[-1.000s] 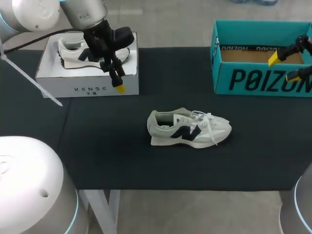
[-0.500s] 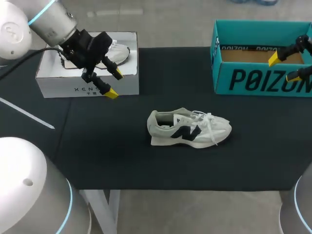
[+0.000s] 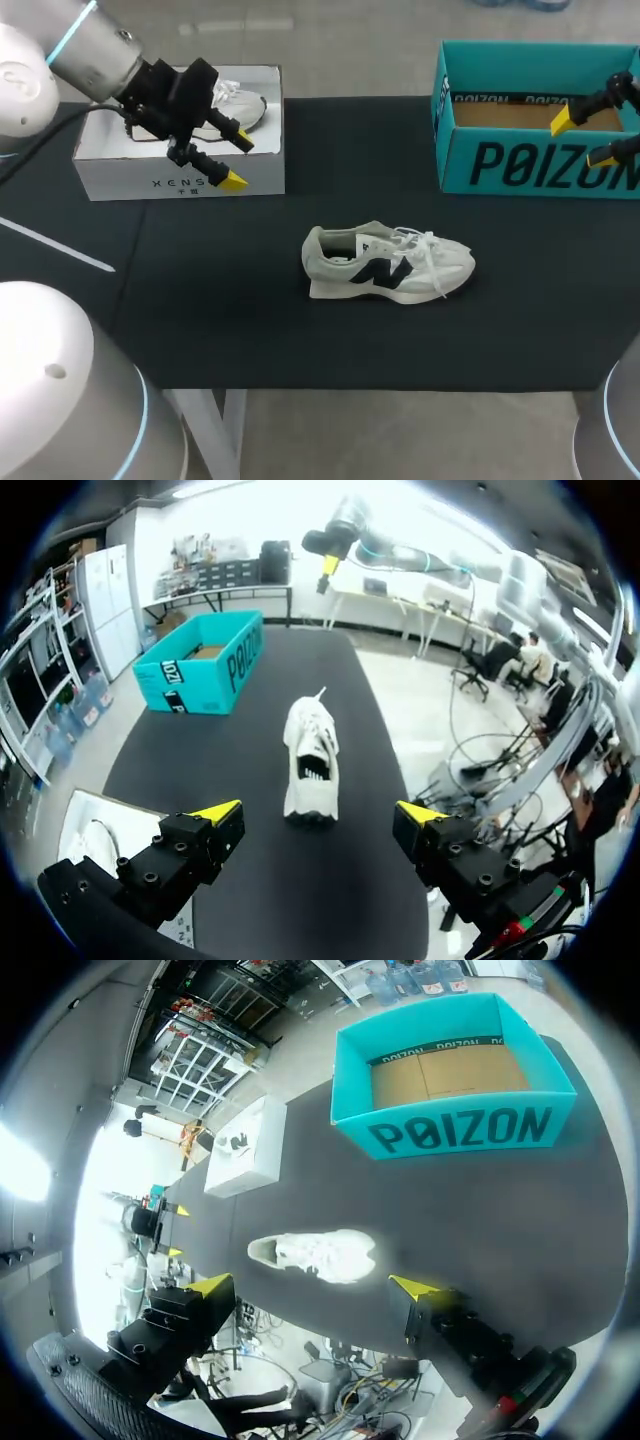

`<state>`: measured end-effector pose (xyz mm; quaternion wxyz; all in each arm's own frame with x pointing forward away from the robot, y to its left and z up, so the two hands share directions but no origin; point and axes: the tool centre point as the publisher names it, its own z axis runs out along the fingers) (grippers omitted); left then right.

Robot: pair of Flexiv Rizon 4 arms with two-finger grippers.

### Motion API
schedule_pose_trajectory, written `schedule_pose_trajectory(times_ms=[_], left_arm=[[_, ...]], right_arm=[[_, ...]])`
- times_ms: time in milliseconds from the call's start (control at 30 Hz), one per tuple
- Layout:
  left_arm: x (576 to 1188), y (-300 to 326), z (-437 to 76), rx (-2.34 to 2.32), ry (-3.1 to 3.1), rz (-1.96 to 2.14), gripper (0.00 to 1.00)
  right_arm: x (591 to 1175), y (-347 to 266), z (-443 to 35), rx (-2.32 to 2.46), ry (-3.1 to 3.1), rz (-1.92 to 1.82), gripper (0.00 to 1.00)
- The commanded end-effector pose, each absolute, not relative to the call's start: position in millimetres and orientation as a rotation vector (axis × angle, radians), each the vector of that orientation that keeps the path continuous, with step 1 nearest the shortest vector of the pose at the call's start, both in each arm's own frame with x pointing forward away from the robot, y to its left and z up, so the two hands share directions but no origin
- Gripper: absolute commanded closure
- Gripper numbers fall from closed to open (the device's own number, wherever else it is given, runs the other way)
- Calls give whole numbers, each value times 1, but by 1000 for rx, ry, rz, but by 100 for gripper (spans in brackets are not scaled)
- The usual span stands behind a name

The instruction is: Take the shoe out of the shoebox, open the shoe tongue, remove and reinsert the insole, then place the shoe into the shoebox

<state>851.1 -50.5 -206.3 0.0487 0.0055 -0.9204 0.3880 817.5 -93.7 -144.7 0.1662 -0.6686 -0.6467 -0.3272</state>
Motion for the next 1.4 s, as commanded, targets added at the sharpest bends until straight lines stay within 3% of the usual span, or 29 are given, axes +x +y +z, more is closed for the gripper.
schedule_pose_trajectory(times_ms=[33, 333, 700, 1133, 1400], left_arm=[[848, -64, -219, 226, -2838, 1701, 0], [853, -82, -231, 211, -2859, 1886, 0], [837, -95, -262, 276, -2614, 1764, 0], [806, -101, -312, -113, -2552, 1722, 0], [802, -102, -315, -51, -2602, 1682, 0]], right_arm=[[817, -93, -145, -1908, -1841, -929, 0], [817, -93, -145, -1908, -1841, -929, 0], [817, -93, -145, -1908, -1841, -929, 0], [817, -93, -145, -1908, -1841, -929, 0], [817, -93, -145, -1908, -1841, -929, 0]])
